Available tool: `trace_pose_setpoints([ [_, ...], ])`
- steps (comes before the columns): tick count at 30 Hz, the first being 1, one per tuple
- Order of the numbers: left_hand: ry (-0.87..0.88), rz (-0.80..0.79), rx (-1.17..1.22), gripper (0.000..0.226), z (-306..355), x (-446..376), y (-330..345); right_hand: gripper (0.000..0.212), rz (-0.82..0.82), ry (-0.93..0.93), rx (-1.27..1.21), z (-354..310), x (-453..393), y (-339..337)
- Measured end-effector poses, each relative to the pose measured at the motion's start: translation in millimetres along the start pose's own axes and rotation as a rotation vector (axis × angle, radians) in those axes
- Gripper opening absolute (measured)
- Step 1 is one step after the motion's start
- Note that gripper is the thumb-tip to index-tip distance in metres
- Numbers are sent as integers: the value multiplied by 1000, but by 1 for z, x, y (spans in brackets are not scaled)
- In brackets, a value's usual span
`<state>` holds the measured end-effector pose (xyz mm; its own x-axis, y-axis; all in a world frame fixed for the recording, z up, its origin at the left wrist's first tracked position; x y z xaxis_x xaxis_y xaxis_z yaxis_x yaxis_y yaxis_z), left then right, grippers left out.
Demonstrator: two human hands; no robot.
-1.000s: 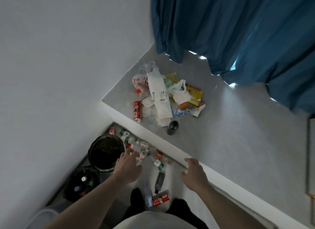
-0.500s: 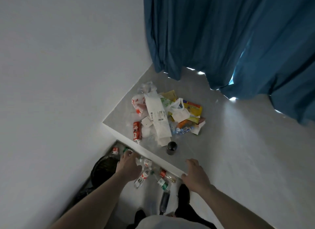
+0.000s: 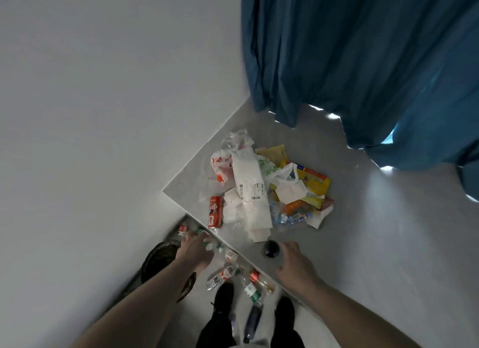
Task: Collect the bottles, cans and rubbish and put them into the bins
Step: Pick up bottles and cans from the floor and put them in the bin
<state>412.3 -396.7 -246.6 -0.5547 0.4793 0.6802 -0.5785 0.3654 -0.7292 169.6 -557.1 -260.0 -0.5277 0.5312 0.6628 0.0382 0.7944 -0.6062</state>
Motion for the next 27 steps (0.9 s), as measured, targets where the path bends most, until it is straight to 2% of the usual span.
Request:
trace_pose_setpoints([
  [3,74,-42,-28,44,1,-41,-4,69,12,48,-36,-5,-25,15],
  [7,97,-42,-57,59,1,-106,1,70,31,106,-56,-9,-65,37],
  [11,302,64,-66,52,26,-148,14,70,36,187,-51,-3,-96,60],
  [16,466,65,-64,45,76,-179,42,57,59,249,-67,11,-119,82],
  [18,363,56,18,44,82,-190,54,57,67,265,-108,18,-123,85],
  [20,179,79,122,45,73,-201,62,54,108,277,-185,25,-124,82],
  [23,-12,136,114,50,43,-212,68,52,169,318,-272,38,-115,72],
  [25,-72,90,69,53,21,-224,73,51,184,331,-285,46,-104,69],
  [27,-93,-45,60,54,4,-238,83,51,194,329,-290,52,-94,68],
])
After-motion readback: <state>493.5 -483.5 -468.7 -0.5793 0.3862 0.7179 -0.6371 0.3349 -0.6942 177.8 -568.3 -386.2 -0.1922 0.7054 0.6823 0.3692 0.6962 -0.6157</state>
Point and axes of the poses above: each hand's wrist, its own x-axis away from the middle knuckle, its own y-axis out of the palm, z = x × y, the point moved 3 cm from there along -x, towards the middle knuckle, and after that the axes turned 9 degrees about -x, right-handed, at the moved point
